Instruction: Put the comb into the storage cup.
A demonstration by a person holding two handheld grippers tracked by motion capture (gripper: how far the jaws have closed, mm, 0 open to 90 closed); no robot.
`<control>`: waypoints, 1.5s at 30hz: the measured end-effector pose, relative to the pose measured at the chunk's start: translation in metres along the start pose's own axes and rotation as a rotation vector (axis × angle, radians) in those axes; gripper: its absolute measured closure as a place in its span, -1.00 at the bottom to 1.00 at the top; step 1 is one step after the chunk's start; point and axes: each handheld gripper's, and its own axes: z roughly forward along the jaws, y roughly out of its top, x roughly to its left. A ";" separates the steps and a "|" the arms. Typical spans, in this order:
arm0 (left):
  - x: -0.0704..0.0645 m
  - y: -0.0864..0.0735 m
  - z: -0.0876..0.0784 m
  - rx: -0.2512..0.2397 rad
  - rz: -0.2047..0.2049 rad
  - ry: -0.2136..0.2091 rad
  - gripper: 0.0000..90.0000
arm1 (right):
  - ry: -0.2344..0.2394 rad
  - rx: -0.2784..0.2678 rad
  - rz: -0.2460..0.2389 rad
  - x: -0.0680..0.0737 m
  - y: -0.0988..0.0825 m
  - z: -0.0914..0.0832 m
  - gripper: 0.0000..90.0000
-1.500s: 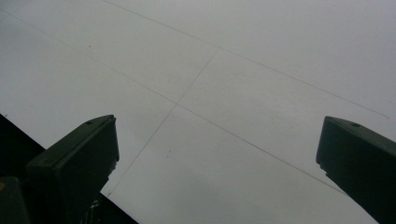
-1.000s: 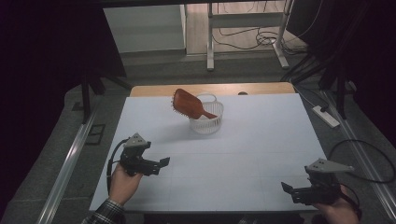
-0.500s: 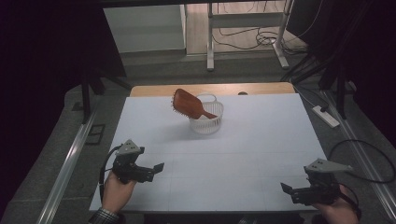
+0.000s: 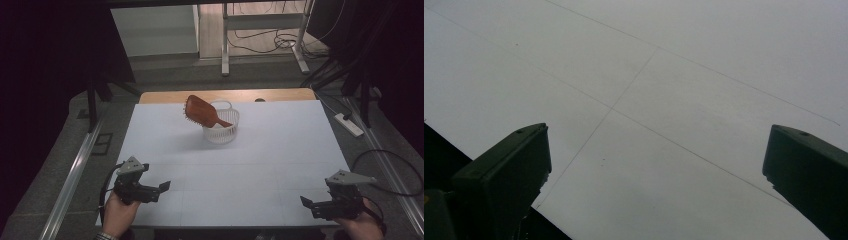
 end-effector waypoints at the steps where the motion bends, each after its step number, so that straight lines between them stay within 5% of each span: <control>1: 0.000 -0.001 0.000 -0.002 -0.004 0.001 -1.00 | 0.000 0.000 0.000 0.000 0.000 0.000 -1.00; 45: -0.009 -0.031 -0.029 0.059 -0.027 0.077 -1.00 | -0.007 0.003 -0.001 0.001 0.000 0.000 -1.00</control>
